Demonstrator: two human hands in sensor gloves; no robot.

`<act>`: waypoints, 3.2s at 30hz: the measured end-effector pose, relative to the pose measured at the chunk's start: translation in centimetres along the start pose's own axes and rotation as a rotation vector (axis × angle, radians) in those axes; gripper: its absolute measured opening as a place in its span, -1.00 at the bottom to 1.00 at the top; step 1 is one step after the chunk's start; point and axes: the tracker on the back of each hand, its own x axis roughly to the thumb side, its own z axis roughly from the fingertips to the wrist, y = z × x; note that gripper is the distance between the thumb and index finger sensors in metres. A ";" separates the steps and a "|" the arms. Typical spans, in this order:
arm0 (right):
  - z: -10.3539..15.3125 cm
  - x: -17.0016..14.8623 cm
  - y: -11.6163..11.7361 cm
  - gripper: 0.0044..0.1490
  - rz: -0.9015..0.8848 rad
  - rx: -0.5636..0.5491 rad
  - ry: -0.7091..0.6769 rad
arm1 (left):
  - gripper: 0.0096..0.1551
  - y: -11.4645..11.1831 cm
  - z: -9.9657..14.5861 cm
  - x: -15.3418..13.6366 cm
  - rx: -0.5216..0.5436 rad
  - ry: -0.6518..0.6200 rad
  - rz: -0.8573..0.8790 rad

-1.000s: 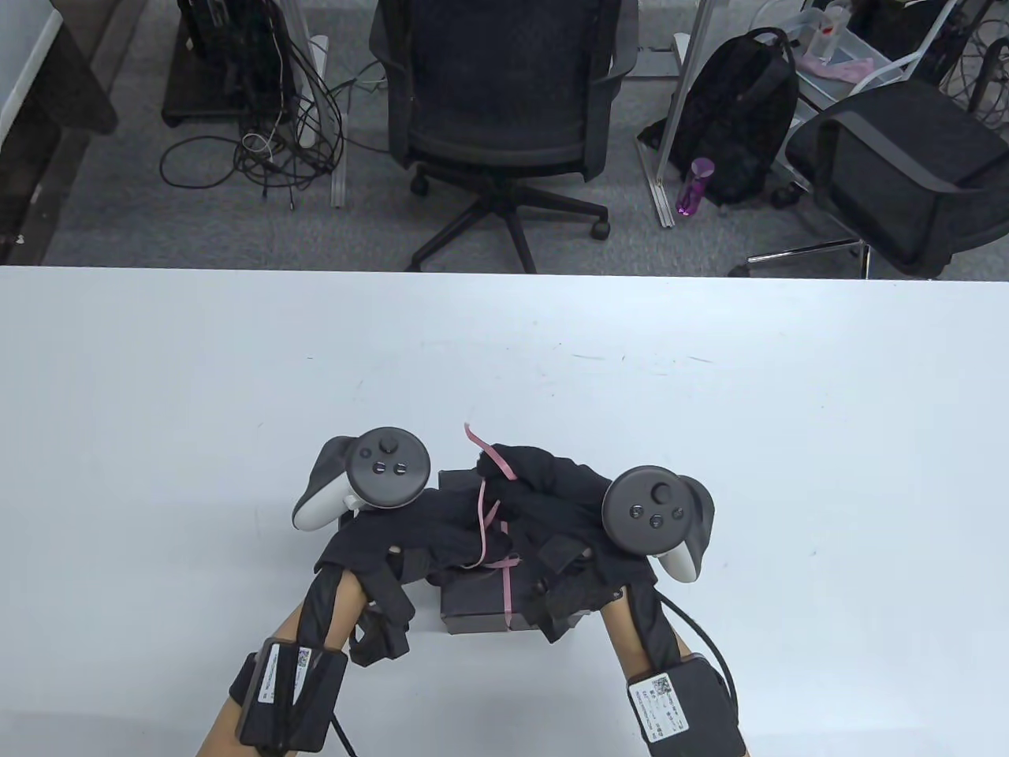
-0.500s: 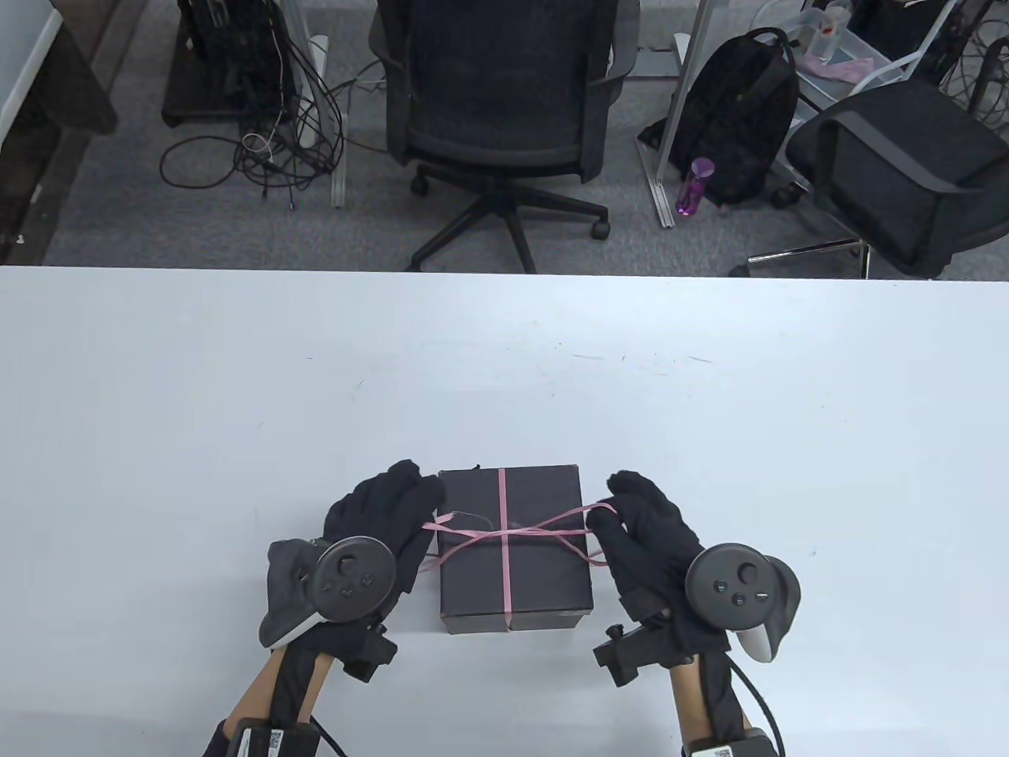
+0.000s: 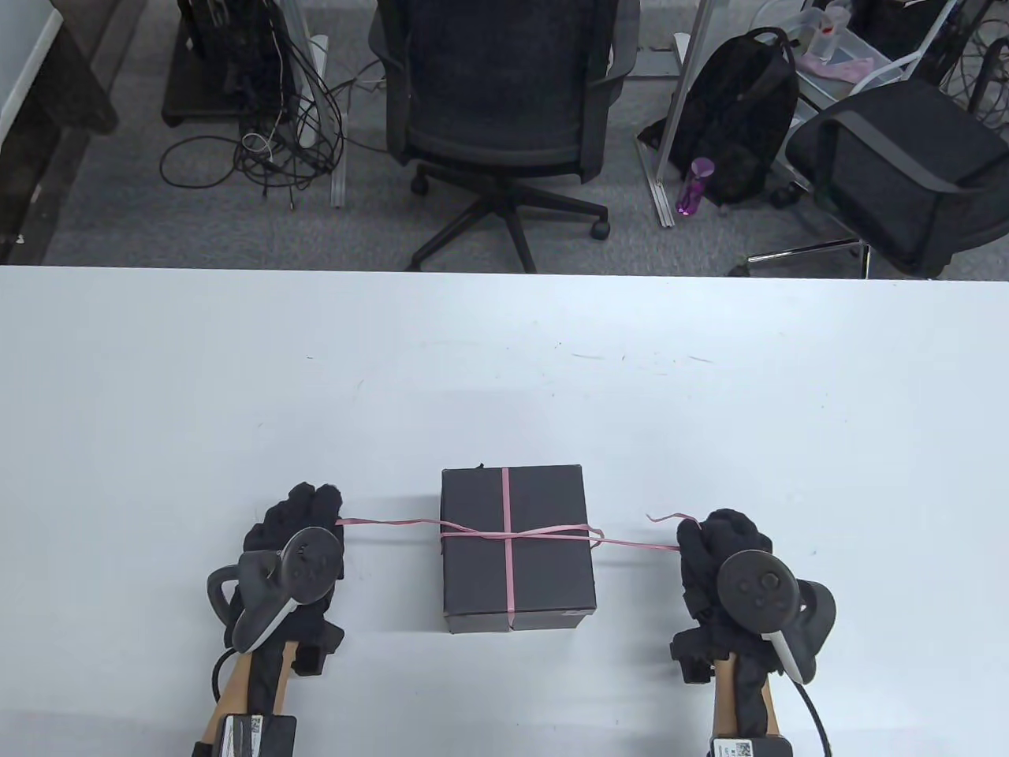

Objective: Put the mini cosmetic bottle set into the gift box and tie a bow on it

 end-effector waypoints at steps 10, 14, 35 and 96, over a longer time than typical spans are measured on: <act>-0.5 -1.5 2.1 -0.49 0.046 0.148 0.053 | -0.43 -1.7 -0.4 -1.0 -0.057 0.059 -0.143; -0.7 -2.0 3.3 -0.49 0.099 0.192 0.063 | -0.44 -2.5 -0.5 -1.1 -0.102 0.066 -0.184; -1.0 -2.6 3.6 0.01 0.162 0.286 0.064 | 0.15 -1.6 -1.4 -2.3 -0.486 0.102 -0.152; 0.1 7.7 3.8 -0.39 0.364 0.047 -0.350 | -0.54 -0.7 0.8 4.5 -0.270 -0.295 0.747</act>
